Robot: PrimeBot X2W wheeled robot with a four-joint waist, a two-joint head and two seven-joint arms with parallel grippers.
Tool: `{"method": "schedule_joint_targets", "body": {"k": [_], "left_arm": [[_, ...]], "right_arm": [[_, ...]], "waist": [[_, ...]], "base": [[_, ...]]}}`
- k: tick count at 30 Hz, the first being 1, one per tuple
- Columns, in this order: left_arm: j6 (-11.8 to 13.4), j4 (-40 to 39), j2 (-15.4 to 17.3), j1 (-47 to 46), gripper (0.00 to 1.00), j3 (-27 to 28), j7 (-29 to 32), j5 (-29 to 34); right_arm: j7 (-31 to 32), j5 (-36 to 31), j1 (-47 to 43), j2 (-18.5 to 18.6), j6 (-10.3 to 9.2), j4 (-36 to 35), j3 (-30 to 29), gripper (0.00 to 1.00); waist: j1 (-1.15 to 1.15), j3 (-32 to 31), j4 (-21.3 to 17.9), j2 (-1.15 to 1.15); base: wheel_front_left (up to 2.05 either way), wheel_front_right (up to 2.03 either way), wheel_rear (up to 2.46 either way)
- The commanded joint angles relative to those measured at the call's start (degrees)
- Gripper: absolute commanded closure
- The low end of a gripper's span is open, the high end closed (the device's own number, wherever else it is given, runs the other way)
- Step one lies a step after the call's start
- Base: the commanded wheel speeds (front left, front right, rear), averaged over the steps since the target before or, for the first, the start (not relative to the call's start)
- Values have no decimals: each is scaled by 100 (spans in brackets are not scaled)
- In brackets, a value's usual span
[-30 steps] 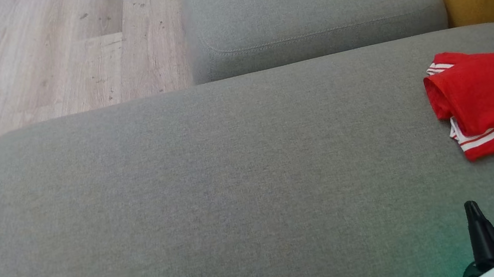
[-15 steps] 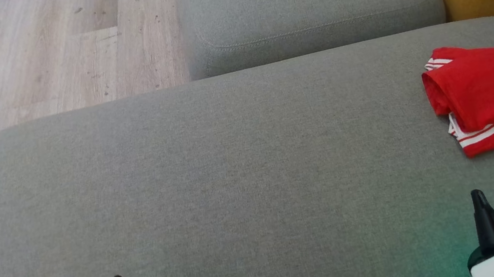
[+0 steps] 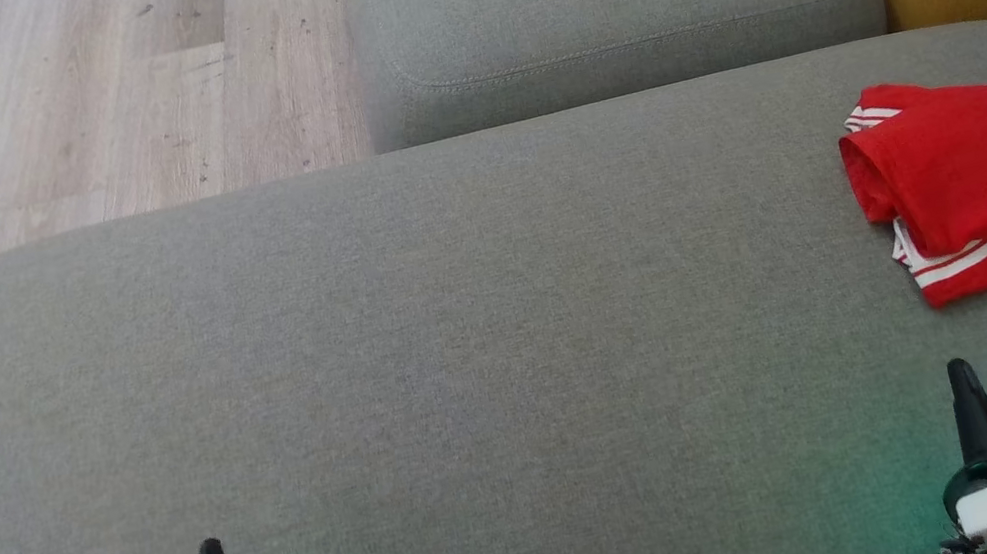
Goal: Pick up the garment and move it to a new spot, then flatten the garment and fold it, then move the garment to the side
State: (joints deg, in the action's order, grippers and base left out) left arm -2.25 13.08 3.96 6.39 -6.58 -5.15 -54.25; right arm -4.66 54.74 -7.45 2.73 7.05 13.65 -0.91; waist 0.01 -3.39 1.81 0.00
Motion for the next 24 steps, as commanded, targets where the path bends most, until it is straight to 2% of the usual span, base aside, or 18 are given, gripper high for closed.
{"method": "schedule_joint_targets", "body": {"k": [1, 24], "left_arm": [[-50, -149, 76, -326, 100, 186, 18, -150], [-243, -54, 77, -696, 100, 538, 400, -1722]], "right_arm": [[33, 162, 335, 127, 26, -162, 22, 100], [411, 1686, 747, 138, 33, -86, -138, 100]], "waist": [[0, 7, -4, 0], [-1, 150, -76, 0]], "base": [[0, 0, 0], [0, 0, 0]]}}
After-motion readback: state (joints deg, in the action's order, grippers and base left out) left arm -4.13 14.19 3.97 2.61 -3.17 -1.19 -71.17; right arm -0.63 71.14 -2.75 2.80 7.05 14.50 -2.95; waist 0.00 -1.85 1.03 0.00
